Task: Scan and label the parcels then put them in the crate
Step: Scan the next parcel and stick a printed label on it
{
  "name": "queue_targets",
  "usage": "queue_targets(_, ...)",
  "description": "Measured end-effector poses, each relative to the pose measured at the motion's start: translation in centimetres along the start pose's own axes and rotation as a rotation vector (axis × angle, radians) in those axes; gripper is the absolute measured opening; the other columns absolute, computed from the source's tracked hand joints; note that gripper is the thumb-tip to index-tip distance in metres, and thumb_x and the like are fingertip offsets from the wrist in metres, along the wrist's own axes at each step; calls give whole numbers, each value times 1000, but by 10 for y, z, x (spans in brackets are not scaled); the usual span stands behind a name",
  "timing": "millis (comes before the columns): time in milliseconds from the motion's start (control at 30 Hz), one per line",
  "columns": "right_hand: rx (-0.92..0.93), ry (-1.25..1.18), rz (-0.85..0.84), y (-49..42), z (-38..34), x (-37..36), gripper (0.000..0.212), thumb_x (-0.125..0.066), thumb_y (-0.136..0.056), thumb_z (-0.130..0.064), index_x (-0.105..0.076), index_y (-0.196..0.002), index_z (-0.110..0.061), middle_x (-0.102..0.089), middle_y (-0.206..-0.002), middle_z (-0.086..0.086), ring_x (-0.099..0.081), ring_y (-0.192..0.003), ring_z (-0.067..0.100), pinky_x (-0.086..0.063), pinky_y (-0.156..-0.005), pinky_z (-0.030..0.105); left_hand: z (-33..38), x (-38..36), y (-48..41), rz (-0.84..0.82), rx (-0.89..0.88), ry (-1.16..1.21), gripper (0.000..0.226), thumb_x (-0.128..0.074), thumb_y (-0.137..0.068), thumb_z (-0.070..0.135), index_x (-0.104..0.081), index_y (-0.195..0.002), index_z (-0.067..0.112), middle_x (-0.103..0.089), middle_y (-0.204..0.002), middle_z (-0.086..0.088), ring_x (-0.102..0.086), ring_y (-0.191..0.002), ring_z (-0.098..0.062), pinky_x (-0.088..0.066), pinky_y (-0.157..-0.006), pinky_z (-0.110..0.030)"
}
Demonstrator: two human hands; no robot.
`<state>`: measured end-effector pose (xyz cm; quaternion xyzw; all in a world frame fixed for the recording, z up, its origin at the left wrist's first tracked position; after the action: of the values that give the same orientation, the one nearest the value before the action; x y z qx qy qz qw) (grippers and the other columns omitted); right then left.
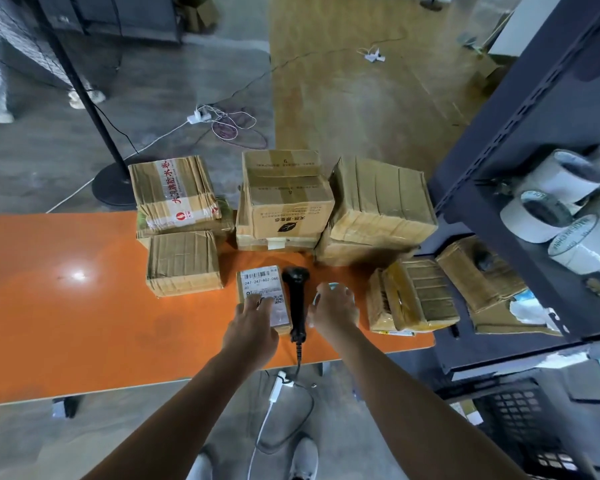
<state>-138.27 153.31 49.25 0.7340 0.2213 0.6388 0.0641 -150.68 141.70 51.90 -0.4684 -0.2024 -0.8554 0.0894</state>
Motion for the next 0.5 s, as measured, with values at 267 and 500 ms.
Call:
queue_targets(267,-66,-175,15,-6,6,-14,53,-57,-90,-39,-35,-137,-28,-64,-113,4,-58,-109,27,-39,-90,46,0,-6,3,1,-6,20,54,-52,-91,11,-36,-142,18,-34,-144,-6,-36,-129,-25,-44,-98,-36)
queue_targets(500,-138,-184,96,-9,6,-7,41,-56,-97,-32,-38,-133,-28,-67,-101,3,-62,-97,24,-32,-84,41,5,-8,3,13,-22,61,53,-52,-90,10,-37,-141,16,-36,-142,-6,-34,-129,-23,-43,-98,-34)
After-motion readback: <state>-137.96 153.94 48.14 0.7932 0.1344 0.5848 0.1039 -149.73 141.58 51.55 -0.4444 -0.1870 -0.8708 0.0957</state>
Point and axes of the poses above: each hand's wrist, its own y-axis away from the middle knuckle, its own x-axis out of the back of the hand, z = x × y, the point moved 4 cm from there along -y, towards the middle knuckle
